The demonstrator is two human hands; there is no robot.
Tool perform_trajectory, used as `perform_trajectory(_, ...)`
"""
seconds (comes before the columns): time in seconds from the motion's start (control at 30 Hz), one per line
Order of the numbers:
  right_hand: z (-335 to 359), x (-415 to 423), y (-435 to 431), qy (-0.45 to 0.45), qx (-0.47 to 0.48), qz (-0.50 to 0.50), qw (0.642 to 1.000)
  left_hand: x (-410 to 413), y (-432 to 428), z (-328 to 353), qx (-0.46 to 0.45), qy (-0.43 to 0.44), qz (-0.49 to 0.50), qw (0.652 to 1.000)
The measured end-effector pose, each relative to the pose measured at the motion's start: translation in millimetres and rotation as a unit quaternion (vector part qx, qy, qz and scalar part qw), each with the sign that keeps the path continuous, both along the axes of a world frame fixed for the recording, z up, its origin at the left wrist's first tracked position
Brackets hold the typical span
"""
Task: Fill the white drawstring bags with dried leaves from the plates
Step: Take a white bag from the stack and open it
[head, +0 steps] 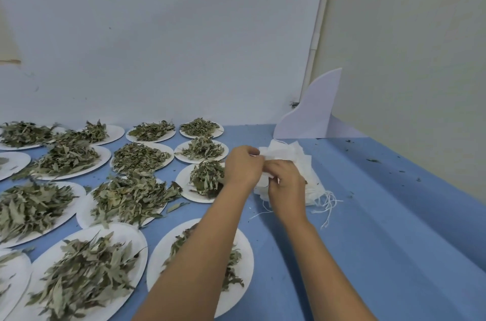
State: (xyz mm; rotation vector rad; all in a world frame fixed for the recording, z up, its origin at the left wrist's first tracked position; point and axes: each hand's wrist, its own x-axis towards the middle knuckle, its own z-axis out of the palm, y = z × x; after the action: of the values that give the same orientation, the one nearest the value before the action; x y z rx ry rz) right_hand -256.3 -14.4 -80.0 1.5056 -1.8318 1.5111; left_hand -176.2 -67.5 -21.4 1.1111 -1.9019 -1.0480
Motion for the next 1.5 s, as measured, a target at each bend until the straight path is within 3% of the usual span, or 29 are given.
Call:
perform_trajectory(0.17,-8.5,0.4,0.6,-0.075,0.067,-0.022,0.995,10.4,-13.1,1.6,0.082,0.162,0.091,0.979)
perform_trajectory(0.33,-19.3,-8.2,3.6,-0.093,0.155,-0.070,0.981,26.1,-17.8,9.4,0.120,0.224,0.114,0.960)
perform_trajectory(0.57,-18.8,-5.6,1.7,-0.078,0.132,-0.087,0.984,64.5,-20.4,4.6,0.191,0.299,0.084,0.931)
perform_trajectory(0.7,11.9,24.0,5.5,-0.118,-0.021,-0.030,0.992,94.8,-17.9,-3.6,0.118,0.239,0.078,0.961)
perform_trajectory(0.8,48.1,52.4,2.8,-0.302,0.001,0.103,0.948,117.7,-13.0,-11.2,-0.019,0.186,0.101,0.977)
perform_trajectory(0.9,73.3,79.2,1.5,-0.493,0.137,0.275,0.814,134.6,-2.7,-16.8,-0.137,0.149,0.104,0.974)
perform_trajectory(1.0,72.6,91.6,-0.4,-0.559,0.140,0.333,0.747,147.2,6.0,-21.4,-0.271,0.096,0.093,0.953)
perform_trajectory(1.07,67.7,94.1,-0.9,-0.581,0.123,0.335,0.732,152.7,7.5,-23.8,-0.332,0.048,0.097,0.937)
perform_trajectory(1.17,62.3,95.3,-1.4,-0.587,0.140,0.331,0.725,156.8,8.7,-27.2,-0.302,0.010,0.123,0.945)
perform_trajectory(1.37,50.5,102.5,-2.7,-0.521,0.174,0.296,0.781,151.0,18.3,-21.6,-0.261,0.044,0.121,0.957)
perform_trajectory(1.5,53.1,107.1,-3.2,-0.549,0.159,0.345,0.744,140.5,28.0,-17.7,-0.149,0.093,0.048,0.983)
